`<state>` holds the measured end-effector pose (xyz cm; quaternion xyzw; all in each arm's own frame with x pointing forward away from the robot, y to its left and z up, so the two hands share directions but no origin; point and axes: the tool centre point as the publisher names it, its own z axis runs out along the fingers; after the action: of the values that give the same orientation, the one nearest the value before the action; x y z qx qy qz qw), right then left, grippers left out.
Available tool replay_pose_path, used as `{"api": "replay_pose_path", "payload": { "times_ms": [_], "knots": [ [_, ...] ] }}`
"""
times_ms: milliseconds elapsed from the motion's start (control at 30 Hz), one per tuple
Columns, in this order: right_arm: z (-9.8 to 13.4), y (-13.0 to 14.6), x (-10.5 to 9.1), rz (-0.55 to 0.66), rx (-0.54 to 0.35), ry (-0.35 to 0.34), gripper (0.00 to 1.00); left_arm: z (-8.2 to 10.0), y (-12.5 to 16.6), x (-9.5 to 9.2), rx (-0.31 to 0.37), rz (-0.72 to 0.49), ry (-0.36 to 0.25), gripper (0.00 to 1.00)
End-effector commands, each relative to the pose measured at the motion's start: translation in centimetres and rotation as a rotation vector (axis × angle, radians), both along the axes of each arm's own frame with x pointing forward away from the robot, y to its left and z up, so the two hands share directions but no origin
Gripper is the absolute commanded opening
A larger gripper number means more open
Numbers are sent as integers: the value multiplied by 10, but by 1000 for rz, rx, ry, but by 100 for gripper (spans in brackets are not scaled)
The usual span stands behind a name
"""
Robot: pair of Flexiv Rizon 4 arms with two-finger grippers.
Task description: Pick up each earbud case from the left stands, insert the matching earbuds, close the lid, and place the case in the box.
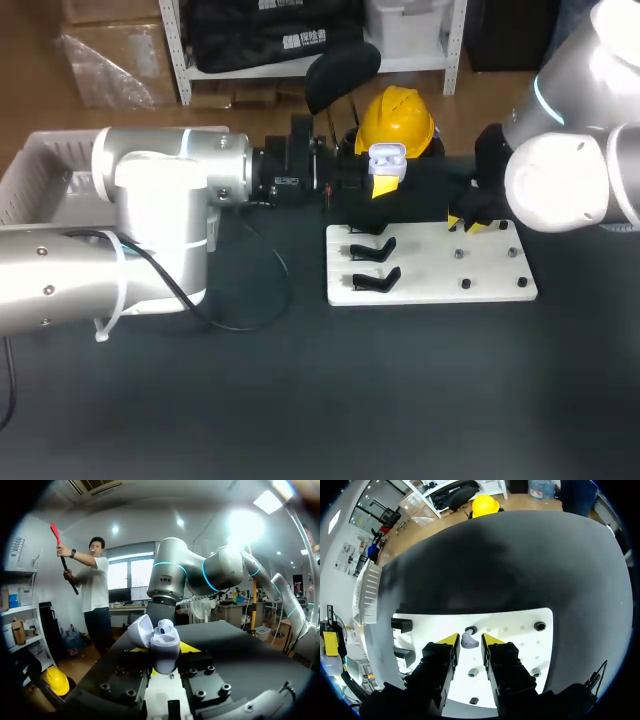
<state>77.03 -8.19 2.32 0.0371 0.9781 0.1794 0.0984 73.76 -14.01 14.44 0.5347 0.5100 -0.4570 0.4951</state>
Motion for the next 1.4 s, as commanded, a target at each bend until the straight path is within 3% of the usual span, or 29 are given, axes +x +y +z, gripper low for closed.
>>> {"api": "replay_pose_path", "payload": {
  "times_ms": [33, 100, 333, 600, 1133, 1400],
  "knots": [
    [-1, 0, 2, -2, -1, 2, 11, -1, 0, -2, -6, 7, -6, 0],
    [-2, 0, 3, -3, -1, 1, 0, -1, 0, -2, -6, 7, -6, 0],
    [9, -1, -2, -11, -9, -15, 0, -1, 0, -2, -6, 7, -6, 0],
    [48, -4, -15, 16, -32, -63, 0, -1, 0, -2, -6, 7, -6, 0],
    [137, -3, -80, 178, -118, -76, 0, -1, 0, -2, -6, 7, -6, 0],
    [165, 15, -106, 239, -153, -93, 0, -1, 0, -2, -6, 7, -6, 0]
  ]
}}
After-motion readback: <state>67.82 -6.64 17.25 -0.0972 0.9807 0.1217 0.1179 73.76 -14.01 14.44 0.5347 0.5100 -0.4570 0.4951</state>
